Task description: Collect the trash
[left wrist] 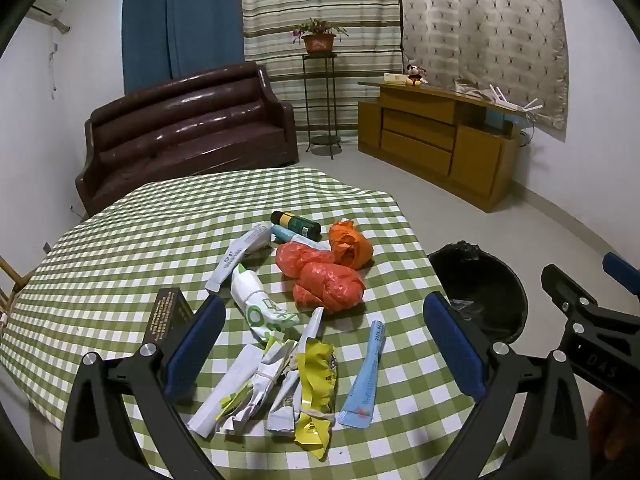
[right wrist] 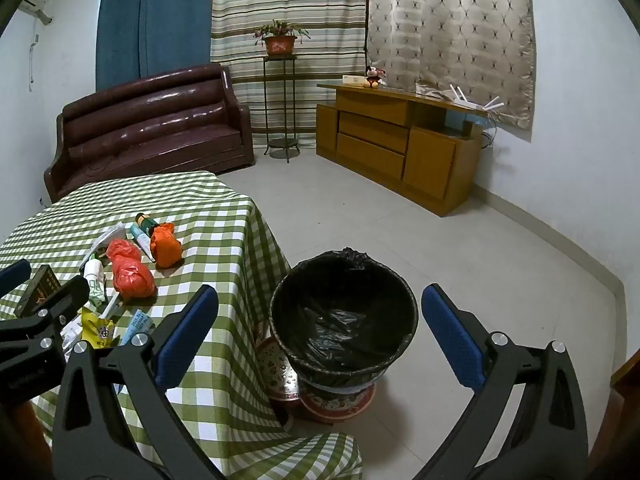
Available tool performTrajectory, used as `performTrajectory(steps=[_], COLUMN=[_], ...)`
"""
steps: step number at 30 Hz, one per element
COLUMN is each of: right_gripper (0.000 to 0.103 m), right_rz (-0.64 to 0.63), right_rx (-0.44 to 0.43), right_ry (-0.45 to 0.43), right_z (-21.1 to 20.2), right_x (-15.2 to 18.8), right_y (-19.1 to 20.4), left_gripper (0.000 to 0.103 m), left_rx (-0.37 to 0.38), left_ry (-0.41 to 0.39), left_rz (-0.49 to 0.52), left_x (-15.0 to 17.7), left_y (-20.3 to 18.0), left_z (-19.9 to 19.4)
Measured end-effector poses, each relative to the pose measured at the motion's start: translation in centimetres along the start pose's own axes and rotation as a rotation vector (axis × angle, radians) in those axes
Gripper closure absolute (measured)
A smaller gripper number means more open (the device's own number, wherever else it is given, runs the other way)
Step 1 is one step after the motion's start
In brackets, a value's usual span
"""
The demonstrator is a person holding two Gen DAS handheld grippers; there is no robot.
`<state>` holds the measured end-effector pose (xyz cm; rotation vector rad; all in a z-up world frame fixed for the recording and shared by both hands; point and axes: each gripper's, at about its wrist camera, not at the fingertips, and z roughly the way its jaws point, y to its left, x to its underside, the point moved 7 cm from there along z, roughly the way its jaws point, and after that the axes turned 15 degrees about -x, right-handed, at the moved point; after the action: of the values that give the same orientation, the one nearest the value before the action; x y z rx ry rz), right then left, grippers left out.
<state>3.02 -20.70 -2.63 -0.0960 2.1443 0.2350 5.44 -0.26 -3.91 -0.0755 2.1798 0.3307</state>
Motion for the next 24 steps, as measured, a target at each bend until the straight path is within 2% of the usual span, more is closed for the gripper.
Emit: performTrajectory(steps=[24], right_gripper=[0.004], right_rz=[-0.004], right_rx=[0.0], right_ry=[-0.004], right_z=[-0.1], right_x=[0.0], right_y=[0.0], left_gripper=[0.007], left_rx=[0.0], left_ry=[0.015], left_rz=[-0.004], left_x=[0.0], left_y=[0.9], left_z=[-0.3])
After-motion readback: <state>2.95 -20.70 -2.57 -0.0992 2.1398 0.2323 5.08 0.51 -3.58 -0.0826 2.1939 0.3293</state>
